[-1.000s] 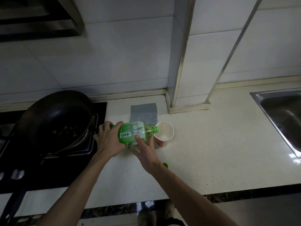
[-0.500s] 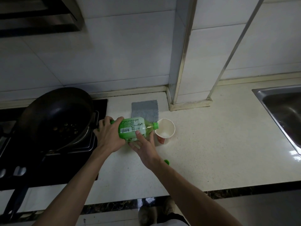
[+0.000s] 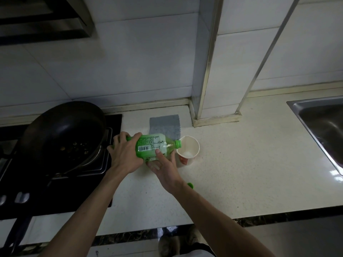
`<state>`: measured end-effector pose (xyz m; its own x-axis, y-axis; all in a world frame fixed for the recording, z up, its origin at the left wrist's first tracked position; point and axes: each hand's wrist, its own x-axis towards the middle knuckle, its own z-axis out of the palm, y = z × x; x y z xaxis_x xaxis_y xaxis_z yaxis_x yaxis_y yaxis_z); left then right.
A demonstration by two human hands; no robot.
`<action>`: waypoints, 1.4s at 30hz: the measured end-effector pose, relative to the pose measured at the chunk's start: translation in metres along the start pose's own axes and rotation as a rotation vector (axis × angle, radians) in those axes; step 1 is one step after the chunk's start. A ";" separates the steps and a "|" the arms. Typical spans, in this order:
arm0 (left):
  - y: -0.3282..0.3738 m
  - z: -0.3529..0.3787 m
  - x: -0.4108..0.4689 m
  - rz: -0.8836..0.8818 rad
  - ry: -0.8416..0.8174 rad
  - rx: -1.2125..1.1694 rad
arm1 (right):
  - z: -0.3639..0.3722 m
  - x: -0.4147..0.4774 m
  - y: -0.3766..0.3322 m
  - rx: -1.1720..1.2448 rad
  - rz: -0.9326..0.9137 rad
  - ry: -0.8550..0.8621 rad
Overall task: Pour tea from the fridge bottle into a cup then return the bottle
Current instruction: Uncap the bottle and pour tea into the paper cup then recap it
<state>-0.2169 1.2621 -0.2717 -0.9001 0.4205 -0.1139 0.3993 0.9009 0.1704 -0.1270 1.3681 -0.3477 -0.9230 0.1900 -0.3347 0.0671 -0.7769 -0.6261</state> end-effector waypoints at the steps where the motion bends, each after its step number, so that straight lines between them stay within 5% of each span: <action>1: 0.000 0.000 0.000 0.000 0.001 -0.001 | 0.000 0.000 0.001 0.002 0.000 0.005; 42: -0.011 -0.012 0.000 0.026 0.030 0.049 | 0.018 0.000 0.012 0.086 0.020 0.038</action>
<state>-0.2234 1.2512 -0.2615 -0.8938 0.4411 -0.0803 0.4301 0.8942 0.1244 -0.1327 1.3480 -0.3419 -0.9066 0.1952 -0.3742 0.0514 -0.8290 -0.5569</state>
